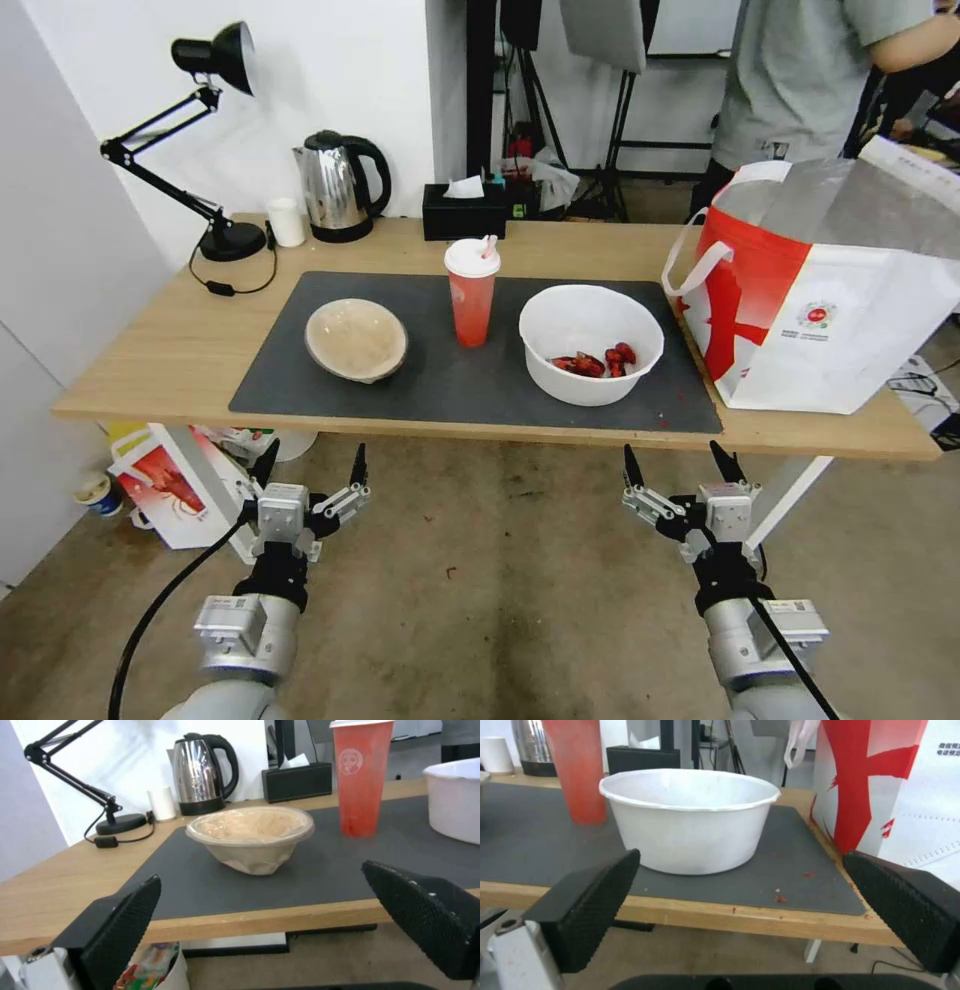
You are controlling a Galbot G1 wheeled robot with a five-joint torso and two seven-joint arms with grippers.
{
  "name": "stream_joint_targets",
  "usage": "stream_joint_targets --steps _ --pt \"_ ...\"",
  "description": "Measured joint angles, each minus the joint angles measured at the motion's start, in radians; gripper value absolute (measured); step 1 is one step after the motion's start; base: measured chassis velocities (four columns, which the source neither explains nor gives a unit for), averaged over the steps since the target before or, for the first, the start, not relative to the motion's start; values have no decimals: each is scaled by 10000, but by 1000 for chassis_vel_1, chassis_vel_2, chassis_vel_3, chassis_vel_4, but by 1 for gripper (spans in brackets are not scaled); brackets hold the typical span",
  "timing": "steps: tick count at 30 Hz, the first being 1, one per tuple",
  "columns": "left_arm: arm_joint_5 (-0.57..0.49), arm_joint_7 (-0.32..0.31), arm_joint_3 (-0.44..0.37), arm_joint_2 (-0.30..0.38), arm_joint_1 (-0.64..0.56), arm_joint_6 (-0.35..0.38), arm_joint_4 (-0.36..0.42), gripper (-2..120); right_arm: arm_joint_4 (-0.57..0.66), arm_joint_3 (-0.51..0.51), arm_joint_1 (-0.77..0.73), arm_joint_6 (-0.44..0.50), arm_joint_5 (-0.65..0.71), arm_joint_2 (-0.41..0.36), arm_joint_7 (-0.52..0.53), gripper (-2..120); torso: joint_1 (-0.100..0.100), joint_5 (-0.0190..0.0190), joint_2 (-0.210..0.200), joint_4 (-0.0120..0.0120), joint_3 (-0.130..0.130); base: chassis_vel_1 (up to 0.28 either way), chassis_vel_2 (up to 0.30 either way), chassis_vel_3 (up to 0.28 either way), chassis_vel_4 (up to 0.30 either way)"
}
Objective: Pick up the trash from the table and place it into the takeout bag.
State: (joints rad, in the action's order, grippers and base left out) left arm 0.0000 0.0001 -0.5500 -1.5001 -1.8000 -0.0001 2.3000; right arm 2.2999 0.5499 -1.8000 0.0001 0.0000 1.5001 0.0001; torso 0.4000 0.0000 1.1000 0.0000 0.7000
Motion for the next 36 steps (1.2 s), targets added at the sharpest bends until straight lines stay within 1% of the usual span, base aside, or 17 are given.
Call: stream_joint_targets --steps 10,14,16,18,19,23,24,26,28,29,32,33,34,36 --pt "0 0 0 0 0 0 0 100 0 0 0 0 0 0 0 100 0 0 0 0 0 0 0 0 0" --pt "-61 109 -86 -20 76 -197 -120 100 -90 -68 22 199 -117 -16 138 100 0 0 0 0 0 0 0 0 0" --pt "-200 350 -278 -71 235 -641 -372 100 -285 -237 89 659 -379 -57 441 100 0 0 0 0 0 0 0 0 0" --pt "-445 759 -594 -156 507 -1392 -784 100 -595 -497 200 1403 -797 -124 928 100 0 -1 0 0 0 0 0 0 0" --pt "-445 759 -594 -156 507 -1392 -784 100 -595 -497 200 1403 -797 -124 928 100 0 -1 0 0 0 0 0 0 0" --pt "-859 1461 -1143 -305 964 -2694 -1503 100 -1152 -964 392 2744 -1557 -243 1819 100 0 0 0 0 1 0 0 0 0" --pt "-859 1461 -1143 -305 964 -2694 -1503 100 -1152 -964 392 2744 -1557 -243 1819 100 0 0 0 0 1 0 0 0 0" --pt "-1025 1750 -1362 -365 1153 -3218 -1790 100 -1396 -1160 478 3317 -1886 -294 2191 100 0 -1 0 0 1 0 0 0 0" --pt "-1261 2148 -1672 -448 1414 -3954 -2196 100 -1700 -1412 585 4045 -2295 -357 2671 100 0 -1 0 0 0 0 0 0 0" --pt "-1261 2148 -1672 -448 1414 -3954 -2196 100 -1700 -1412 585 4045 -2295 -357 2671 100 0 -1 0 0 0 0 0 0 0" --pt "-1561 2661 -2072 -559 1750 -4895 -2716 100 -2119 -1764 732 5053 -2864 -447 3337 100 0 -1 0 0 0 0 0 0 0" --pt "-1561 2661 -2072 -559 1750 -4895 -2716 100 -2119 -1764 732 5053 -2864 -447 3337 100 0 -1 0 0 0 0 0 0 0" --pt "-1619 2745 -2124 -572 1796 -5016 -2775 100 -2248 -1876 777 5362 -3034 -479 3529 100 1 0 -1 0 1 0 0 0 0" --pt "-1890 3120 -2287 -618 1894 -5383 -2949 100 -2289 -2031 876 5816 -3043 -701 3501 100 0 -1 0 -4 0 0 0 0 0"
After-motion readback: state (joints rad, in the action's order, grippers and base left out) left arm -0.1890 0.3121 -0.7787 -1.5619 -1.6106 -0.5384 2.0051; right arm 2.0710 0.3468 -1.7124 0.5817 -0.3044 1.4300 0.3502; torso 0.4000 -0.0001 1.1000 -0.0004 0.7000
